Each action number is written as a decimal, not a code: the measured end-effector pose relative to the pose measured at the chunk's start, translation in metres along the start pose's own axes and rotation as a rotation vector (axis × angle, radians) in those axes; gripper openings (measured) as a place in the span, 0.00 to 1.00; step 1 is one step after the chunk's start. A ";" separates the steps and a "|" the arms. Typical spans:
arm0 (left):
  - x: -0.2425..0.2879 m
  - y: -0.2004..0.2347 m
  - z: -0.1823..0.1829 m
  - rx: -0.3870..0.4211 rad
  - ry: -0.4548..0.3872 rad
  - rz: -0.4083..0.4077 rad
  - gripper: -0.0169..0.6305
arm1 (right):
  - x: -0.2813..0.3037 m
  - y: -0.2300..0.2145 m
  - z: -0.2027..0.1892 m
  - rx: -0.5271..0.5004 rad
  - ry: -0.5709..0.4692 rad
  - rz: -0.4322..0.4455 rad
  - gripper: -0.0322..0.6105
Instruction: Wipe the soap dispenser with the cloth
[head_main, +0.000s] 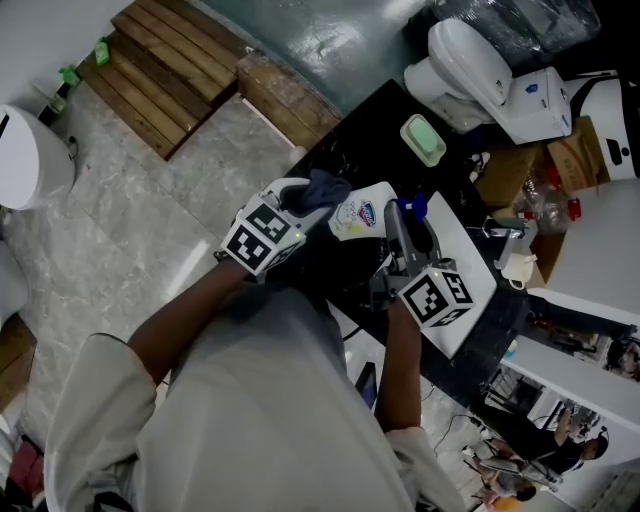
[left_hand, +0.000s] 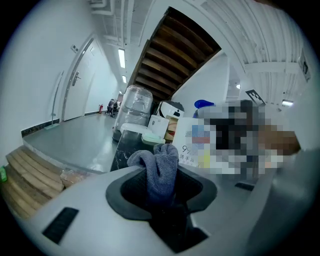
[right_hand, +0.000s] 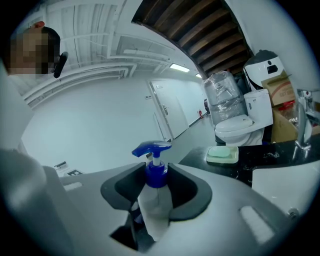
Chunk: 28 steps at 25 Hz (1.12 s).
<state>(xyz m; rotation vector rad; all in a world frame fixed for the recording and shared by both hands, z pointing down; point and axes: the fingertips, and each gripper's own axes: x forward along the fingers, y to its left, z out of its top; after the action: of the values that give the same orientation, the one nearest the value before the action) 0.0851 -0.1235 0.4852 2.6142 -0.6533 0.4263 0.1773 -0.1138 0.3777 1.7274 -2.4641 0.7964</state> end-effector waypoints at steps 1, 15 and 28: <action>0.000 0.000 -0.001 0.000 0.010 0.001 0.23 | 0.000 0.000 0.000 0.002 0.000 0.000 0.26; 0.000 0.005 -0.008 0.037 0.128 0.035 0.23 | -0.001 -0.004 0.001 0.032 -0.015 -0.001 0.26; -0.002 -0.001 -0.005 0.003 0.095 0.017 0.23 | 0.000 -0.001 0.001 0.006 -0.018 -0.004 0.26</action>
<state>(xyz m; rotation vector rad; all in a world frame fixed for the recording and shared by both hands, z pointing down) 0.0827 -0.1195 0.4888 2.5750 -0.6440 0.5531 0.1783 -0.1144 0.3771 1.7485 -2.4709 0.7932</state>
